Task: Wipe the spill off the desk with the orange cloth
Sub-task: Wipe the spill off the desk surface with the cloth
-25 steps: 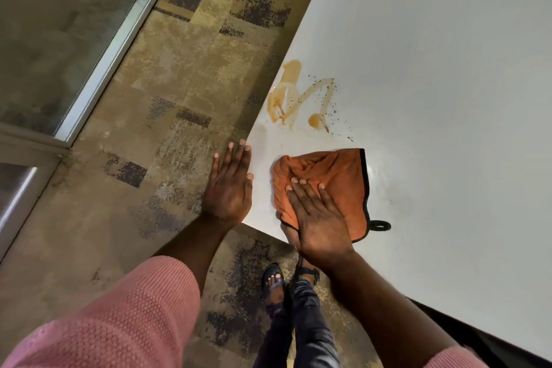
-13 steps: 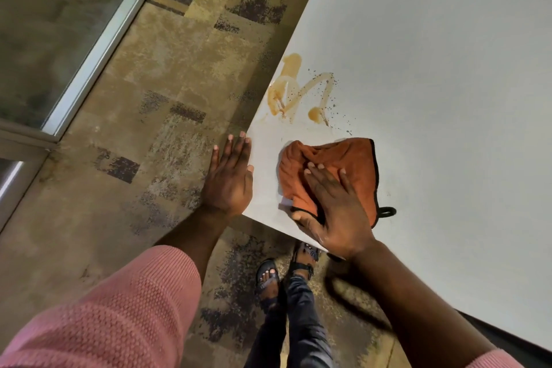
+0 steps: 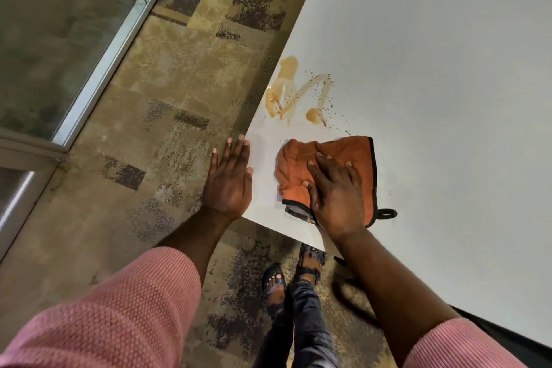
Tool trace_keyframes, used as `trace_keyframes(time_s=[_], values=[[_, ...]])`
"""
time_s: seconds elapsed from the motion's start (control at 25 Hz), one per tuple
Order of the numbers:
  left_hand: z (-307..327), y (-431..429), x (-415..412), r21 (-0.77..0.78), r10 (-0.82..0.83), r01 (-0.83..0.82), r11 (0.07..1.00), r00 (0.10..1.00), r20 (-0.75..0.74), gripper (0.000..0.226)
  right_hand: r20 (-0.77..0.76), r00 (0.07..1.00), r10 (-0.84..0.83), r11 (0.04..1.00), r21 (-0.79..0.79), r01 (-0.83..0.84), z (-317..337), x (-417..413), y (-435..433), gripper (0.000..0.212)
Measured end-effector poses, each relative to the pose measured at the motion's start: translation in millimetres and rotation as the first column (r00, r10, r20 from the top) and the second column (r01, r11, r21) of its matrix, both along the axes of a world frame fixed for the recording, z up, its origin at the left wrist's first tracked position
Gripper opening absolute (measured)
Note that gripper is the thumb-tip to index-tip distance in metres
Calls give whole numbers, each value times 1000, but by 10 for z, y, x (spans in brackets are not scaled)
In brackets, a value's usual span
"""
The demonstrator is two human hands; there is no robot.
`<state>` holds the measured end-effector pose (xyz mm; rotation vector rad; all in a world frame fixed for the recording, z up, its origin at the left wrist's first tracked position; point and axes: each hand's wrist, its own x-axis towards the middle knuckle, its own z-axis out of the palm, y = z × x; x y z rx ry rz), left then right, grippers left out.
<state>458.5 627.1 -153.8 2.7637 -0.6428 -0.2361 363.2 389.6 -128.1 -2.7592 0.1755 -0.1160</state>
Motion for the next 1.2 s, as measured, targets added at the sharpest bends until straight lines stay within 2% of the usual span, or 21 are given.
trace_keyframes(time_s=[0.16,0.44,0.56,0.88,1.0,1.2], values=[[-34,5,-4,-7,-3,3,1000,1000,17,61,24,999,26,1000,3,-26,-76,-178,-10,39],[4,-15,-34,54,-6,3,999,998,55,61,-54,995,82,996,-29,-84,-33,-865,-61,48],[30,-66,0,47,-22,19,999,998,51,62,-81,993,91,995,-33,-94,-42,-785,-62,53],[20,-343,92,34,-33,32,999,999,18,62,53,994,92,994,48,-94,-89,118,-88,39],[-6,-334,72,33,-31,30,999,999,38,61,50,997,54,995,80,-58,-99,461,-106,37],[25,-334,71,28,-44,43,999,998,39,62,92,992,85,995,47,-90,-105,107,-183,39]])
